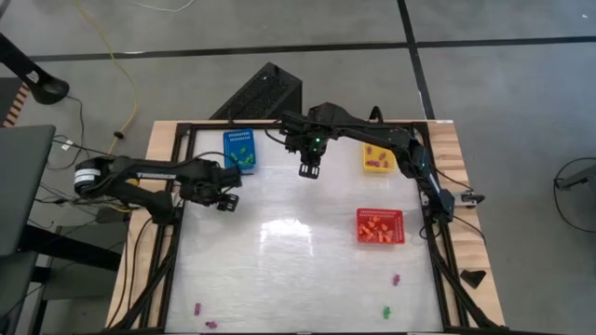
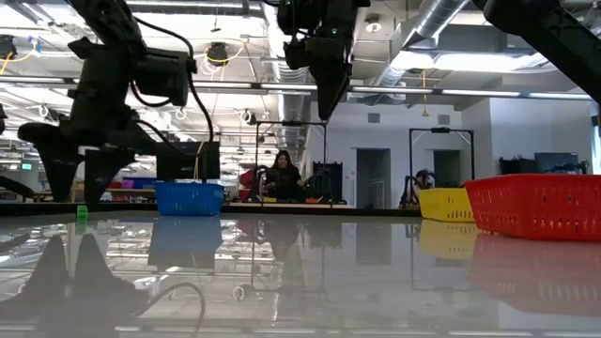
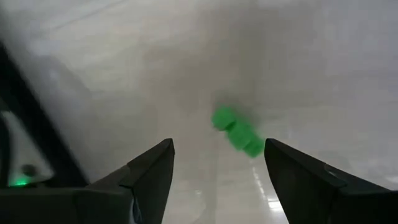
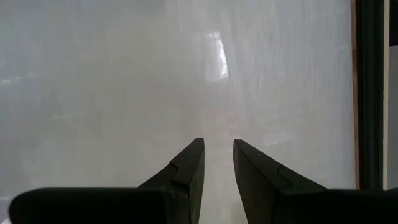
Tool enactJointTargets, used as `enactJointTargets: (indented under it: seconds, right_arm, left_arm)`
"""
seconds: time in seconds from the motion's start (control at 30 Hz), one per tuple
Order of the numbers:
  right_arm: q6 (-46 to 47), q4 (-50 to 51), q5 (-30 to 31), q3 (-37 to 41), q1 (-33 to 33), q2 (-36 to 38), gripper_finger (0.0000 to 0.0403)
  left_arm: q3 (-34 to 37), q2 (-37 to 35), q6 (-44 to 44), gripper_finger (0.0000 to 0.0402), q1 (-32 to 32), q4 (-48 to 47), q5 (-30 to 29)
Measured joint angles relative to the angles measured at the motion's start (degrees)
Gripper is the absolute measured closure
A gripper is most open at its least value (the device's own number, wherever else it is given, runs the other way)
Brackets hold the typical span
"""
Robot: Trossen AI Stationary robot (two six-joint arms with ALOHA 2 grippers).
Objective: Sort Halloween decoration
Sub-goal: Put the green skeleton toy into the blue bin
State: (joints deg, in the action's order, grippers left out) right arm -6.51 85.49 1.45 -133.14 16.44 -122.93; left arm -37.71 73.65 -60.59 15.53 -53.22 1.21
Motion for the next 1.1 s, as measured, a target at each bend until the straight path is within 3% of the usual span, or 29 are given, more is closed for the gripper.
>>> enactJointTargets:
  seconds: [0.23, 0.47, 0.67, 0.9, 1.1]
  right_arm:
    - [0.01, 0.0, -0.02, 0.0, -0.33, 0.0, 0.0285]
    - [0.01, 0.95, -0.04, 0.0, -0.34, 0.0, 0.0285]
    - [-0.02, 1.11, -0.06, 0.01, -0.36, 0.0, 0.0285]
    - [-0.72, 1.11, -0.09, 0.0, -0.35, 0.0, 0.0285]
    - [-1.01, 1.49, -0.1, 0.0, -0.34, 0.0, 0.0285]
  left_arm:
    - [0.0, 4.85, -10.15, 0.0165, -3.4, 7.67, -0.32]
    - [-0.39, 9.61, -16.92, 0.0208, -6.07, 10.06, -0.49]
    - [-0.23, 9.46, -16.8, 0.0271, -6.78, 10.65, -0.35]
    - [-0.15, 9.44, -12.46, 0.0378, -6.76, 13.07, 1.04]
    - [0.06, 7.24, -12.52, 0.0388, -7.04, 14.6, -0.76]
